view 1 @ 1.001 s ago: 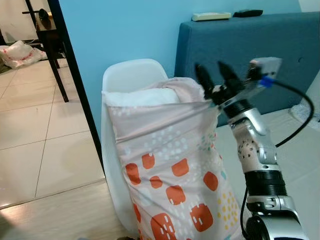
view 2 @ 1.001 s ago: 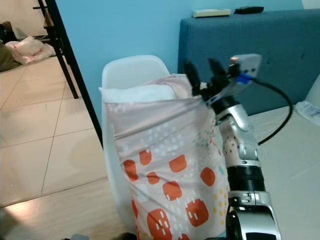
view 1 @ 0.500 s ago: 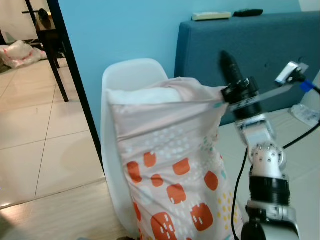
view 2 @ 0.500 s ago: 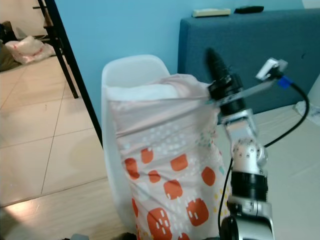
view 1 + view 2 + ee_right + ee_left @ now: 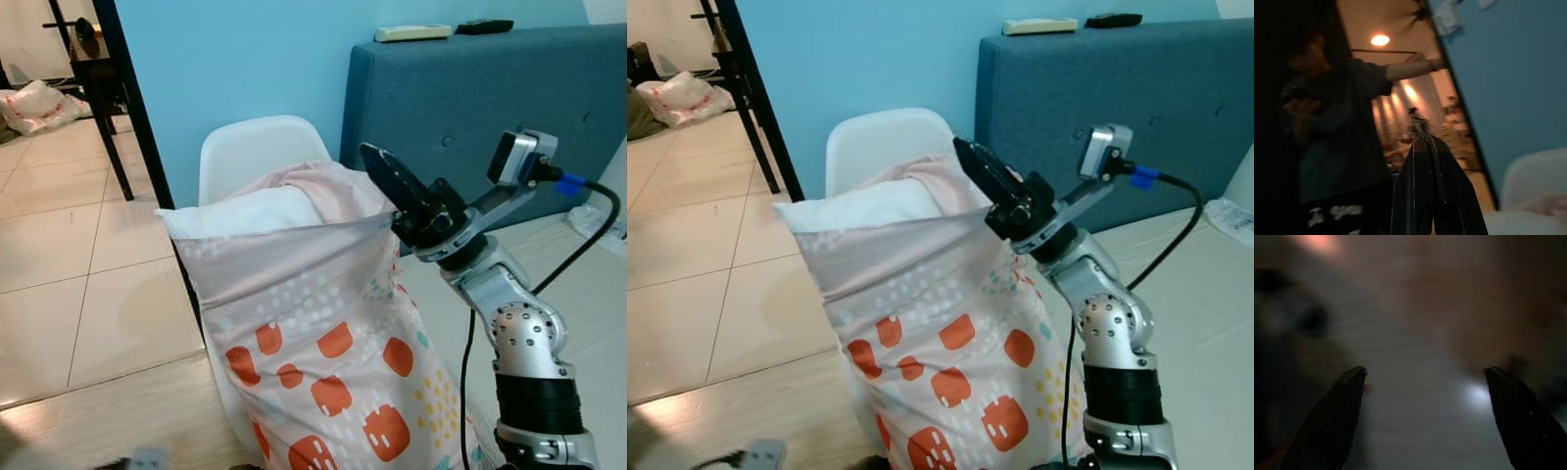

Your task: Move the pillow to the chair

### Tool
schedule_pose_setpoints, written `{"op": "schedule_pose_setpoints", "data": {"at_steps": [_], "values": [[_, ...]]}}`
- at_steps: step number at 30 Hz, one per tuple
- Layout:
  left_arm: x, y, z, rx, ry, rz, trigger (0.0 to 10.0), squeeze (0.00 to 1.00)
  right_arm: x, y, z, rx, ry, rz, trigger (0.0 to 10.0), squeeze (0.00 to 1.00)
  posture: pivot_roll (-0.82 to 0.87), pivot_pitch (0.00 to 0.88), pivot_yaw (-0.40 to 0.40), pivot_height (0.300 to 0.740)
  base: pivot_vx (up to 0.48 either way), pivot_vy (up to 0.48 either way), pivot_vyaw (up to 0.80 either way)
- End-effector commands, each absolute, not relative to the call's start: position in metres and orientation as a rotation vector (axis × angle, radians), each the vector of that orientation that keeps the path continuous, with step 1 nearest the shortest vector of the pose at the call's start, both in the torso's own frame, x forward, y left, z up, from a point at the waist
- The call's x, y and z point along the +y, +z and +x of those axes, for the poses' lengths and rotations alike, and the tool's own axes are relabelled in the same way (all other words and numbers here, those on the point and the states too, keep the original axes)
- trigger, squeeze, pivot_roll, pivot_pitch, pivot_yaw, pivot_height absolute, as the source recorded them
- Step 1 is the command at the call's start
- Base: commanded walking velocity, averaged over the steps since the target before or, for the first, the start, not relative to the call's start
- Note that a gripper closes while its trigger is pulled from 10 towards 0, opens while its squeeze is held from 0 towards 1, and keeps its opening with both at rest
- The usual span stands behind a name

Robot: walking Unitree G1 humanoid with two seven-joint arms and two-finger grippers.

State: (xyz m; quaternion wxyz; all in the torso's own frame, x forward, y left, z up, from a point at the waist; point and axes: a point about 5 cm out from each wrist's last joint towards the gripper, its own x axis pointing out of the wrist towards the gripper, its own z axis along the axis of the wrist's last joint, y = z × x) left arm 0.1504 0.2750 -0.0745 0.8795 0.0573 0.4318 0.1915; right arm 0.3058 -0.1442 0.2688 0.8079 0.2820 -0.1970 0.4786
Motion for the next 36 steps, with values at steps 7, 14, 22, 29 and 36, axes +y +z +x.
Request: {"op": "schedule_pose_setpoints", "data": {"at_steps": [7, 14, 22, 29, 36], "values": [[0.355, -0.014, 0.180, 0.572, 0.798, 0.045, 10.0, 1.00, -0.144, 0.256, 0.319, -0.360, 0.928, 0.554, 0.0, 0.00, 0.12, 0.000, -0.023, 0.611, 0.000, 0.000, 0.00], [0.371, 0.032, 0.221, 0.250, 0.731, -0.143, 10.0, 1.00, -0.141, 0.232, 0.324, -0.295, 0.891, 0.629, 0.0, 0.00, 0.13, 0.000, -0.027, 0.611, 0.000, 0.000, 0.00], [0.338, 0.104, 0.278, -0.172, 0.120, -0.299, 10.0, 1.00, -0.125, 0.213, 0.318, -0.251, 0.941, 0.720, 0.0, 0.00, 0.13, 0.000, -0.027, 0.611, 0.000, 0.000, 0.00], [0.309, 0.137, 0.281, -0.319, -0.193, -0.363, 10.0, 1.00, -0.124, 0.212, 0.320, -0.250, 0.943, 0.727, 0.0, 0.00, 0.14, 0.000, -0.030, 0.611, 0.000, 0.000, 0.00], [0.233, 0.188, 0.268, -0.490, -0.784, -0.448, 10.0, 1.00, -0.119, 0.211, 0.321, -0.239, 0.953, 0.730, 0.0, 0.00, 0.14, 0.000, -0.036, 0.611, 0.000, 0.000, 0.00]]}}
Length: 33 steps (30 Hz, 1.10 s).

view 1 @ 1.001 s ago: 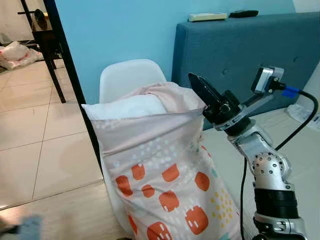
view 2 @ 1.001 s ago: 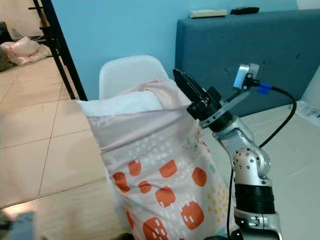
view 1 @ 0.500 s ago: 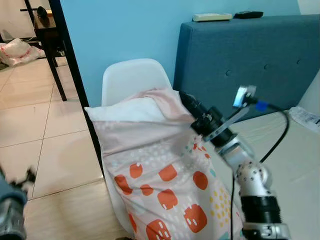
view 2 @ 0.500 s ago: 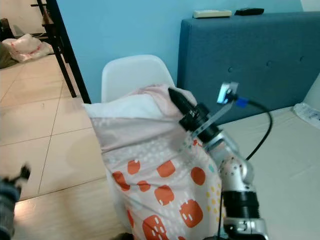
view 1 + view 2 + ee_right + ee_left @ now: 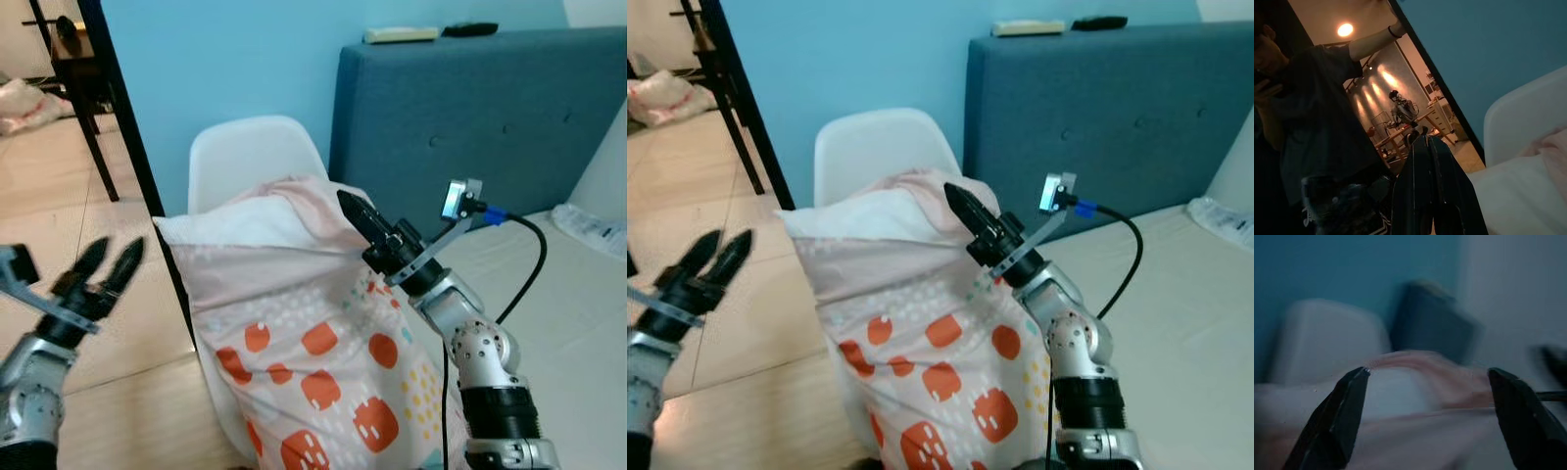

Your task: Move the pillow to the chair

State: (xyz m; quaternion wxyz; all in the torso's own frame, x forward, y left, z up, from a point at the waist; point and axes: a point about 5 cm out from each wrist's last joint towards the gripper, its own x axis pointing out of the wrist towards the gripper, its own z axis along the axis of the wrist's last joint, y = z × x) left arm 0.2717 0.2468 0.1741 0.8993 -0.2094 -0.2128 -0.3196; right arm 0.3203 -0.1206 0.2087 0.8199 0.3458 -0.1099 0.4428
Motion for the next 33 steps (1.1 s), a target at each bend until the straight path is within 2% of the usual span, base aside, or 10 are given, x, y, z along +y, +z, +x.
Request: {"op": "schedule_pose_setpoints", "data": {"at_steps": [1, 6, 8, 11, 12, 13, 21, 23, 29, 33], "values": [[0.227, 0.195, 0.266, -0.517, -0.831, -0.458, 10.0, 1.00, -0.118, 0.210, 0.321, -0.238, 0.955, 0.729, 0.0, 0.00, 0.13, 0.000, -0.037, 0.611, 0.000, 0.000, 0.00], [0.206, 0.217, 0.261, -0.573, -0.975, -0.491, 10.0, 1.00, -0.117, 0.209, 0.322, -0.229, 0.954, 0.729, 0.0, 0.00, 0.13, 0.000, -0.036, 0.611, 0.000, 0.000, 0.00], [0.187, 0.217, 0.262, -0.521, -1.030, -0.444, 10.0, 1.00, -0.117, 0.207, 0.323, -0.225, 0.950, 0.729, 0.0, 0.00, 0.13, 0.000, -0.035, 0.611, 0.000, 0.000, 0.00], [0.179, 0.216, 0.263, -0.494, -1.045, -0.421, 10.0, 1.00, -0.117, 0.207, 0.324, -0.223, 0.948, 0.729, 0.0, 0.00, 0.13, 0.000, -0.035, 0.611, 0.000, 0.000, 0.00], [0.170, 0.212, 0.267, -0.459, -1.043, -0.363, 10.0, 1.00, -0.116, 0.207, 0.325, -0.222, 0.946, 0.729, 0.0, 0.00, 0.13, 0.000, -0.034, 0.611, 0.000, 0.000, 0.00], [0.157, 0.205, 0.273, -0.406, -1.036, -0.310, 10.0, 0.00, -0.115, 0.207, 0.325, -0.221, 0.944, 0.729, 0.0, 0.00, 0.13, 0.000, -0.032, 0.611, 0.000, 0.000, 0.00], [0.117, 0.186, 0.299, -0.299, -0.898, -0.146, 10.0, 0.00, -0.111, 0.210, 0.327, -0.233, 0.960, 0.737, 0.0, 0.00, 0.13, 0.000, -0.031, 0.611, 0.000, 0.000, 0.00], [0.105, 0.181, 0.310, -0.298, -0.801, 0.001, 10.0, 0.00, -0.108, 0.214, 0.326, -0.244, 0.979, 0.743, 0.0, 0.00, 0.12, 0.000, -0.031, 0.611, 0.000, 0.000, 0.00], [0.087, 0.175, 0.311, -0.307, -0.798, 0.208, 10.0, 0.00, -0.107, 0.221, 0.324, -0.268, 1.006, 0.750, 0.0, 0.00, 0.12, 0.000, -0.027, 0.611, 0.000, 0.000, 0.00], [0.084, 0.173, 0.311, -0.308, -0.804, 0.253, 10.0, 0.00, -0.107, 0.223, 0.324, -0.276, 1.014, 0.751, 0.0, 0.00, 0.11, 0.000, -0.027, 0.611, 0.000, 0.000, 0.00]]}}
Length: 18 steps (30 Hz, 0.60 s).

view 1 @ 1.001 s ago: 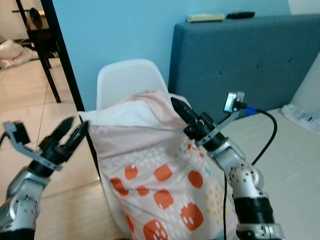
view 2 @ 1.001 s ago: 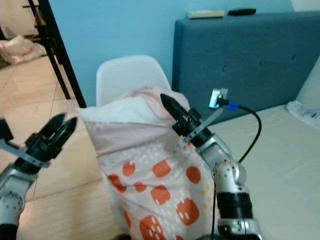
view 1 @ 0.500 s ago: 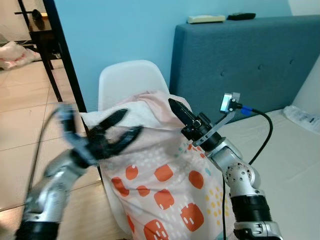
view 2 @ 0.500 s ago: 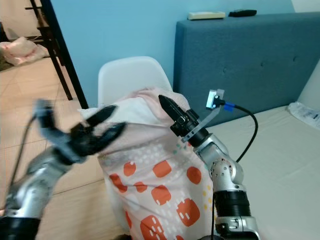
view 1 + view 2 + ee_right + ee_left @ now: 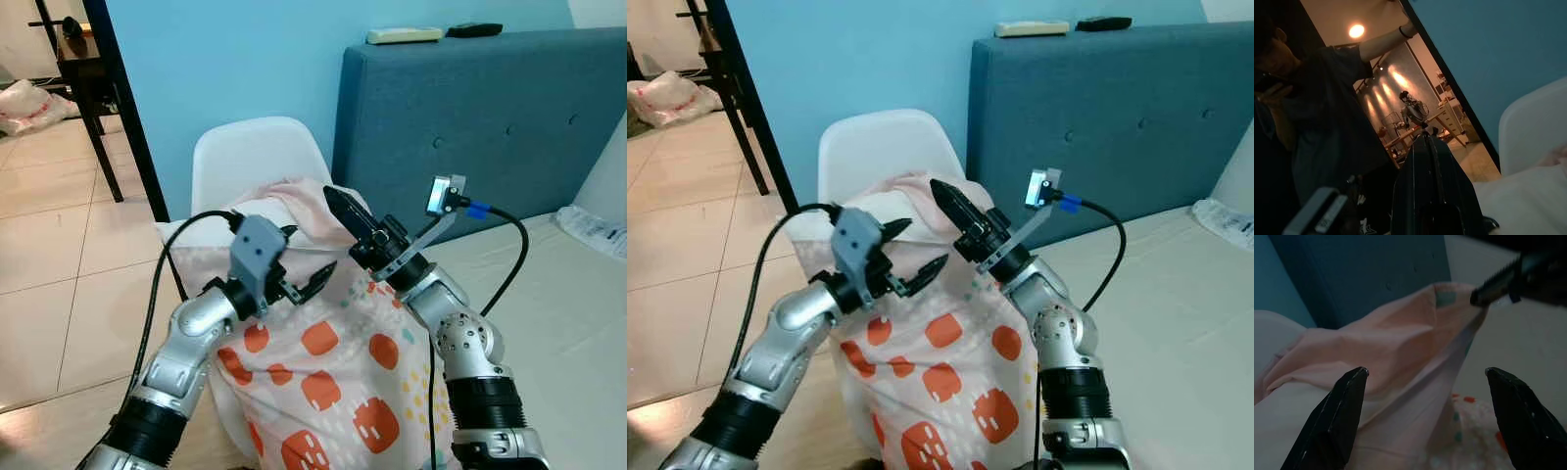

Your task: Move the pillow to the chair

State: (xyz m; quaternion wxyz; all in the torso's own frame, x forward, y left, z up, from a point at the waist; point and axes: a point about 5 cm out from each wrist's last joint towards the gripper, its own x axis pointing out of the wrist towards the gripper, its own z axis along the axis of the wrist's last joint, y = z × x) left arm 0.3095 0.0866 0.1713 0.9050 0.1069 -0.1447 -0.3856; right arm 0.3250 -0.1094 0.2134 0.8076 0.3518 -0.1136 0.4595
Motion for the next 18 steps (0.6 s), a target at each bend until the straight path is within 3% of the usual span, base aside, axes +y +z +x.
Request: {"op": "schedule_pose_setpoints", "data": {"at_steps": [1, 12, 13, 14, 16, 17, 18], "values": [[0.082, 0.172, 0.310, -0.311, -0.812, 0.263, 10.0, 0.00, -0.107, 0.224, 0.323, -0.279, 1.017, 0.751, 0.0, 0.00, 0.11, 0.000, -0.027, 0.611, 0.000, 0.000, 0.00], [0.071, 0.167, 0.313, -0.353, -0.794, 0.391, 10.0, 0.00, -0.103, 0.231, 0.322, -0.296, 1.044, 0.751, 0.0, 0.00, 0.12, 0.000, -0.025, 0.611, 0.000, 0.000, 0.00], [0.069, 0.166, 0.313, -0.355, -0.792, 0.411, 6.4, 0.00, -0.103, 0.232, 0.321, -0.300, 1.048, 0.751, 0.0, 0.00, 0.12, 0.000, -0.024, 0.611, 0.000, 0.000, 0.00], [0.066, 0.164, 0.313, -0.353, -0.798, 0.424, 2.0, 0.00, -0.103, 0.233, 0.321, -0.303, 1.051, 0.751, 0.0, 0.00, 0.12, 0.000, -0.023, 0.611, 0.000, 0.000, 0.00], [0.064, 0.163, 0.313, -0.351, -0.803, 0.431, 2.0, 0.00, -0.103, 0.233, 0.321, -0.304, 1.052, 0.751, 0.0, 0.00, 0.12, 0.000, -0.023, 0.611, 0.000, 0.000, 0.00], [0.060, 0.160, 0.311, -0.348, -0.816, 0.439, 0.0, 0.00, -0.102, 0.234, 0.320, -0.308, 1.054, 0.751, 0.0, 0.00, 0.12, 0.000, -0.021, 0.611, 0.000, 0.000, 0.00], [0.060, 0.160, 0.311, -0.348, -0.816, 0.439, 0.0, 0.00, -0.102, 0.234, 0.320, -0.308, 1.054, 0.751, 0.0, 0.00, 0.12, 0.000, -0.021, 0.611, 0.000, 0.000, 0.00]]}}
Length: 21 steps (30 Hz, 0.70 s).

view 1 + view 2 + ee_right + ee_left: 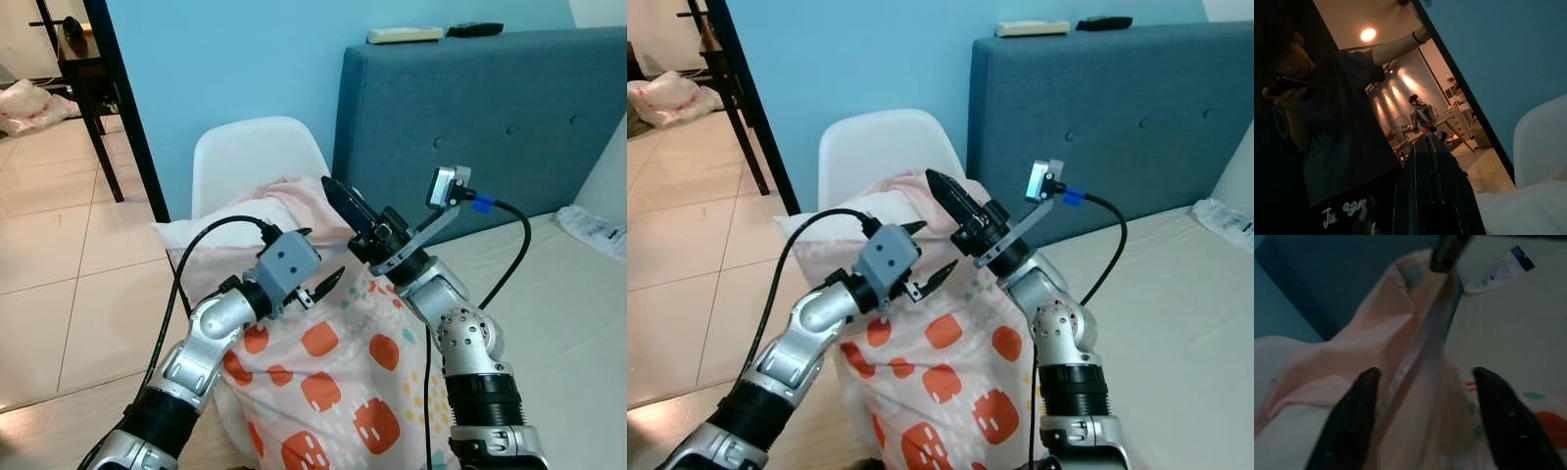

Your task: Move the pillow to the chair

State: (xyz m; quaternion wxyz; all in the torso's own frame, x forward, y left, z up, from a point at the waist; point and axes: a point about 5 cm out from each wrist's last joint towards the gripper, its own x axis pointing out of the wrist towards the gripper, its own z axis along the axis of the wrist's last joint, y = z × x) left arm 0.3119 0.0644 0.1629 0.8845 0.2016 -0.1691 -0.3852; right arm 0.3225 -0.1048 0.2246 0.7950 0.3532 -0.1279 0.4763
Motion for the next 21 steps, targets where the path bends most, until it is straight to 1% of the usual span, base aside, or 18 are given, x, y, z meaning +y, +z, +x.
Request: {"op": "schedule_pose_setpoints", "data": {"at_steps": [1, 5, 15, 16, 17, 21], "values": [[0.056, 0.157, 0.310, -0.345, -0.834, 0.452, 0.0, 0.00, -0.102, 0.236, 0.320, -0.312, 1.057, 0.750, 0.0, 0.00, 0.11, 0.000, -0.019, 0.611, 0.000, 0.000, 0.00], [0.046, 0.150, 0.307, -0.336, -0.842, 0.465, 0.0, 0.00, -0.100, 0.239, 0.317, -0.319, 1.071, 0.742, 0.0, 0.00, 0.10, 0.000, -0.015, 0.611, 0.000, 0.000, 0.00], [0.047, 0.151, 0.312, -0.353, -0.771, 0.463, 0.0, 0.00, -0.098, 0.234, 0.318, -0.280, 1.044, 0.678, 0.0, 0.00, 0.11, 0.000, -0.017, 0.611, 0.000, 0.000, 0.00], [0.048, 0.152, 0.314, -0.354, -0.750, 0.458, 0.0, 0.00, -0.099, 0.234, 0.320, -0.276, 1.024, 0.671, 1.7, 0.00, 0.11, 0.000, -0.017, 0.611, 0.000, 0.000, 0.00], [0.048, 0.151, 0.314, -0.355, -0.743, 0.456, 0.0, 0.00, -0.099, 0.235, 0.322, -0.274, 1.011, 0.665, 10.0, 0.00, 0.11, 0.000, -0.017, 0.611, 0.000, 0.000, 0.00], [0.047, 0.151, 0.314, -0.356, -0.736, 0.454, 0.0, 0.00, -0.098, 0.236, 0.323, -0.266, 1.002, 0.643, 10.0, 0.00, 0.11, 0.000, -0.018, 0.611, 0.000, 0.000, 0.00]]}}
